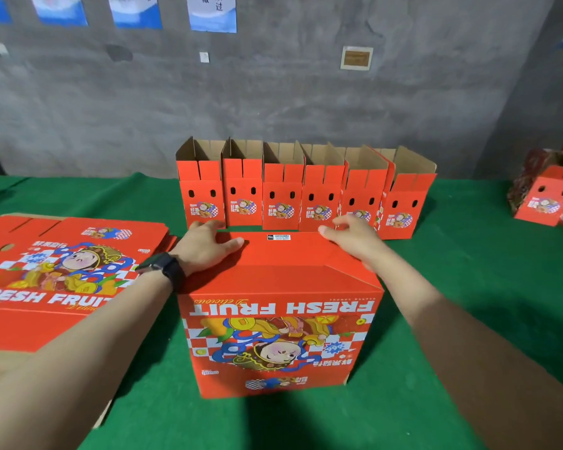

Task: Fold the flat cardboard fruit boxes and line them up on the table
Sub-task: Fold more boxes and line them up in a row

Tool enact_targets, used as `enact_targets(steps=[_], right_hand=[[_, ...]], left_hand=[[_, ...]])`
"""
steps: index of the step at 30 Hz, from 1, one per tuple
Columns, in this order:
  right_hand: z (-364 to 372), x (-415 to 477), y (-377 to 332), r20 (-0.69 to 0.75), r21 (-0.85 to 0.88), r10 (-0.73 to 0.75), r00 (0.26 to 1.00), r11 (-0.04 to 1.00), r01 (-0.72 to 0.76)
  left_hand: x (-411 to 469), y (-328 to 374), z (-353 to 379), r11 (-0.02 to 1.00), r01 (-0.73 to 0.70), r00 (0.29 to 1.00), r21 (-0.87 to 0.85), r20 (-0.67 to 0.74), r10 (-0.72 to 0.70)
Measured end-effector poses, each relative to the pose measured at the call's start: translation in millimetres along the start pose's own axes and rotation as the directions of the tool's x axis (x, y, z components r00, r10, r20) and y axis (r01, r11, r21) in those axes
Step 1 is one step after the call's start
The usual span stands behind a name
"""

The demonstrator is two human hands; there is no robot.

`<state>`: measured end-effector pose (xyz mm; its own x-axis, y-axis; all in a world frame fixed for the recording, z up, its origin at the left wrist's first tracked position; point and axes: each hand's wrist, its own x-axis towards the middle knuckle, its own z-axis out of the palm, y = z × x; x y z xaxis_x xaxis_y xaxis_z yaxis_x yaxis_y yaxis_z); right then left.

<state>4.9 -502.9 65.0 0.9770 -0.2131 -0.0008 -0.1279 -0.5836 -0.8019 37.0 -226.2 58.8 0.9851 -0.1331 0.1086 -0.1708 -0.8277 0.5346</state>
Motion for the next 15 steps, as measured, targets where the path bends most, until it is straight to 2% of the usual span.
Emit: enact_targets(steps=[2,3,5,7,9,11,15], right_hand=[[-11.5,1.3,5.9,0.089,0.253,0.161,0.983,0.951,-0.178],[-16.1,1.3,12.9,0.116,0.318,0.218,0.969,0.916,-0.245],[-19.7,-0.3,33.0,0.156,0.309,0.305,0.94,0.888,-0.34],[-13.3,-5.9,50.9,0.226,0.234,0.37,0.901,0.877,-0.419],[-3.2,-9.4,59.4,0.303,0.255,0.381,0.874,0.851,-0.459],[2.1,-10.7,59.5,0.332,0.309,0.367,0.869,0.828,-0.468],[0.5,-9.2,50.9,0.335,0.383,0.25,0.908,0.845,-0.374]], left_hand=[[-0.2,-4.3,-7.8,0.968,0.12,0.992,-0.219,0.0,-0.123],[-1.5,-8.6,-12.3,0.927,0.193,0.98,-0.322,0.026,-0.196],[-9.0,-17.4,-21.2,0.847,0.353,0.935,-0.397,0.13,-0.329],[-17.5,-24.1,-23.3,0.777,0.485,0.872,-0.401,0.288,-0.395],[-21.1,-27.1,-17.6,0.71,0.516,0.849,-0.478,0.397,-0.349],[-23.6,-24.3,-15.6,0.658,0.496,0.863,-0.567,0.409,-0.298],[-18.9,-22.7,-23.5,0.728,0.437,0.889,-0.527,0.374,-0.263]])
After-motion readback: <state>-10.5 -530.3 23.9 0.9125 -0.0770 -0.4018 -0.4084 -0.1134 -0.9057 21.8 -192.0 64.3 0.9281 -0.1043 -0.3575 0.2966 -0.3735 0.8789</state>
